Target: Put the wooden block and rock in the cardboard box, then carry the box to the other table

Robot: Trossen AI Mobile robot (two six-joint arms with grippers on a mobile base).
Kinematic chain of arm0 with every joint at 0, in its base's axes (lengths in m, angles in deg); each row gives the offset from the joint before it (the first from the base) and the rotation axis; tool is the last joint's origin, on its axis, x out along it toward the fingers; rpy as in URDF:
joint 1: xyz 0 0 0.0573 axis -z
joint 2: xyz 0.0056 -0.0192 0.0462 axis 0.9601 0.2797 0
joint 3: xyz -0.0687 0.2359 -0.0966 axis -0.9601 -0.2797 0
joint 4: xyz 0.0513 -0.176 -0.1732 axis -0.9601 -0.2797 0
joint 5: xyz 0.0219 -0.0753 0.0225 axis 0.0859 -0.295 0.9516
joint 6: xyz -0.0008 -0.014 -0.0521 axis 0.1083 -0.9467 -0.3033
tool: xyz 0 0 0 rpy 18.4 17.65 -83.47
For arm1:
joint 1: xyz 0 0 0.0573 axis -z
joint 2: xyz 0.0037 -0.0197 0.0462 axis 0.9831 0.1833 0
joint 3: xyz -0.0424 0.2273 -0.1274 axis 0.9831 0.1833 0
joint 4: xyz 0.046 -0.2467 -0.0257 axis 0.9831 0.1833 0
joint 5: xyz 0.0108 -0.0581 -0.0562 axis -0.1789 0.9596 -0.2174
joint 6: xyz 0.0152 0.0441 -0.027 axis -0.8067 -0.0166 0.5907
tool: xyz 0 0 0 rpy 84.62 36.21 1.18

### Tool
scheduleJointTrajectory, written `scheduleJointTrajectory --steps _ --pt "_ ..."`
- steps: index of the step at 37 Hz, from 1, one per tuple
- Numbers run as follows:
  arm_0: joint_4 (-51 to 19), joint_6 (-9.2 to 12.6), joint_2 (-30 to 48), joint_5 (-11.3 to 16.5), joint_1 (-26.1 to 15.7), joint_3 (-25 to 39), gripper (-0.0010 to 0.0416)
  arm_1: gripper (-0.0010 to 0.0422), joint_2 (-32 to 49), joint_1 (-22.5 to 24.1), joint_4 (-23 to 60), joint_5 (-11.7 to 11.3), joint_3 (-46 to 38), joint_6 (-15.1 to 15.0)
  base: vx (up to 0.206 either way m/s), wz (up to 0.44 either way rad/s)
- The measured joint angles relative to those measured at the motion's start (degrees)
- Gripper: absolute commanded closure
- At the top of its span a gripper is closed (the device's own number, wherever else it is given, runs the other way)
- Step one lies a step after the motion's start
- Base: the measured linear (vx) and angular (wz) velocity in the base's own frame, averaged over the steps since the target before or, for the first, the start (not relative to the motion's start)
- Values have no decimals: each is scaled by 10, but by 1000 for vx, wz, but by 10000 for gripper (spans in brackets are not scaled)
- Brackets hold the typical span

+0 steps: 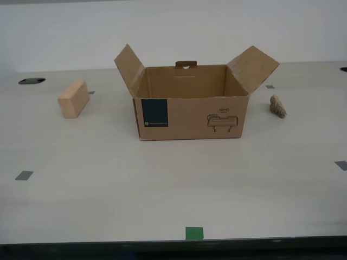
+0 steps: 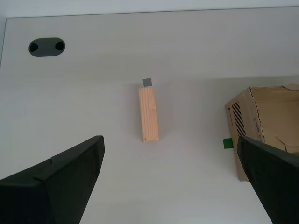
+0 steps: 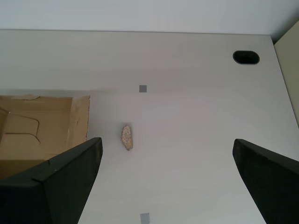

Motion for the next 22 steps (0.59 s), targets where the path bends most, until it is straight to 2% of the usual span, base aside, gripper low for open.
scheduleJointTrajectory --steps 10,22 --pt "-1 4 38 0 0 0 16 23 10 0 -3 0 2 6 0 0" --pt "0 4 74 0 0 0 17 23 86 0 -7 0 3 7 0 0"
